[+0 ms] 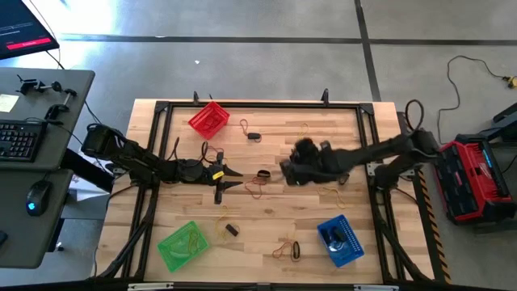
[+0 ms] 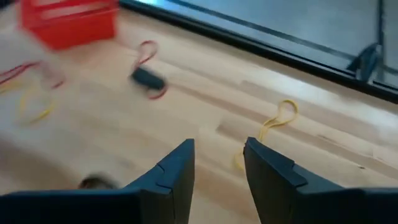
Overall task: Sort rubber bands into baskets
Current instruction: Put the yellow rubber band into the green basket
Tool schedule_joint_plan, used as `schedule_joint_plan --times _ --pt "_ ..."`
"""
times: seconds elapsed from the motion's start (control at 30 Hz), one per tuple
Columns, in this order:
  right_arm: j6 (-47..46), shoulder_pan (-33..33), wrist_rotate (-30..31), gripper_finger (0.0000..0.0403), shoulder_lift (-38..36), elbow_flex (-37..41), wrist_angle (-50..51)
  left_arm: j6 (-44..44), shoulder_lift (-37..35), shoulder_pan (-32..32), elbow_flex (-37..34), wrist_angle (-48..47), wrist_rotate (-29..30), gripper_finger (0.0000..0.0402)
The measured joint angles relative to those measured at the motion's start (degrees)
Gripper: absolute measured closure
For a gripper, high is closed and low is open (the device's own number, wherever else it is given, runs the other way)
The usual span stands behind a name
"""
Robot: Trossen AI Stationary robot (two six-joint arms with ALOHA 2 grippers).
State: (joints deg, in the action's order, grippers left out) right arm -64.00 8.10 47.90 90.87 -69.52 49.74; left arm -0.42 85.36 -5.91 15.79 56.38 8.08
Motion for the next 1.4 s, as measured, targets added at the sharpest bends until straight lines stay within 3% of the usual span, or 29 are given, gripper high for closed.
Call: schedule_joint_plan --times 0.33,0.57,0.77,1.4 --pt "-0.4 -13.9 -7.5 0.0228 11.7 0.0 -1.3 -0.4 0.0 0.0 0.0 0.0 0.0 0.0289" --pt "-0.1 -21.5 -13.8 0.0207 15.3 0.0 -1.7 -0.4 0.0 0.0 0.0 0.0 0.0 0.0289" --pt "4.7 -25.0 -18.3 0.0215 17.0 0.0 -7.9 -0.9 0.0 0.0 0.0 0.0 0.0 0.0289" --pt "4.5 -28.0 -20.8 0.0285 21.0 0.0 -8.2 -2.5 0.0 -0.2 0.0 -1.2 -0.4 0.0289"
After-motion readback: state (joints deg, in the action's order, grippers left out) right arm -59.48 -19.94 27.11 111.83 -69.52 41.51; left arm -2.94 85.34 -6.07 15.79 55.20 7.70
